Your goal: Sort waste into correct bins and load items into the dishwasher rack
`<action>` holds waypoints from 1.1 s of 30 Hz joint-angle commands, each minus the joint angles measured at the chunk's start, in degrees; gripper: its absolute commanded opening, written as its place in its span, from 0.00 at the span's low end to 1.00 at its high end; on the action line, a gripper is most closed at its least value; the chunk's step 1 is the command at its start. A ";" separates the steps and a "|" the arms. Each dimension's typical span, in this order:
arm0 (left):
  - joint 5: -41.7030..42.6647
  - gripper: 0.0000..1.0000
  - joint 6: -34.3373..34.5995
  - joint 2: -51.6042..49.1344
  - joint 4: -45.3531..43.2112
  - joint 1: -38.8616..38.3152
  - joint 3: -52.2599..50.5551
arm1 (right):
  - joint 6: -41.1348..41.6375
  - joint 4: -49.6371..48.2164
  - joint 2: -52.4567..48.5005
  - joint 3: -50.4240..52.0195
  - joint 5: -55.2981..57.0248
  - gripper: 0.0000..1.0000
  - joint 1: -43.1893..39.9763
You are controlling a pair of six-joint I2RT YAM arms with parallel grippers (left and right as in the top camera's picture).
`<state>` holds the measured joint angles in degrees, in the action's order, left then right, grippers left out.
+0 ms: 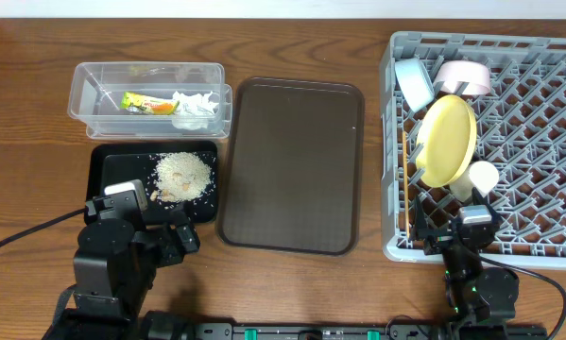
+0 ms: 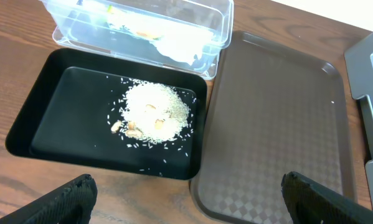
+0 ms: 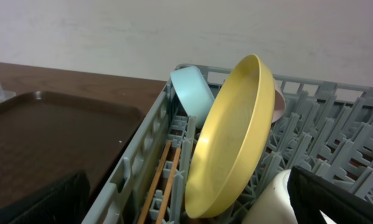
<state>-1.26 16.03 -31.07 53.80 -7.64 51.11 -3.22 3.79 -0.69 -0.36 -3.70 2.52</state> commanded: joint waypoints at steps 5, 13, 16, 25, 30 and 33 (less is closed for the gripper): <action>-1.25 0.98 -1.18 0.17 -0.24 -0.02 -0.96 | -0.70 0.22 0.31 0.04 -0.83 0.99 -0.74; -1.11 0.98 -3.58 7.41 -16.22 3.41 -14.95 | -0.70 0.22 0.31 0.04 -0.83 0.99 -0.74; -1.11 0.98 -3.80 12.76 -24.37 4.26 -23.02 | -0.70 0.22 0.31 0.04 -0.83 0.99 -0.74; -0.85 0.98 -5.95 26.53 -47.52 5.64 -43.25 | -0.70 0.17 0.31 0.04 -0.83 0.99 -0.74; -0.61 0.98 -12.61 30.64 -56.13 5.64 -48.81 | -0.70 0.17 0.31 0.04 -0.83 0.99 -0.74; -0.28 0.98 -15.47 30.99 -59.49 5.64 -50.97 | -0.70 0.17 0.31 0.04 -0.83 0.99 -0.74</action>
<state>-1.69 5.80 -0.93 -4.19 -2.28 1.67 -3.25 3.75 -0.69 -0.36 -4.12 2.52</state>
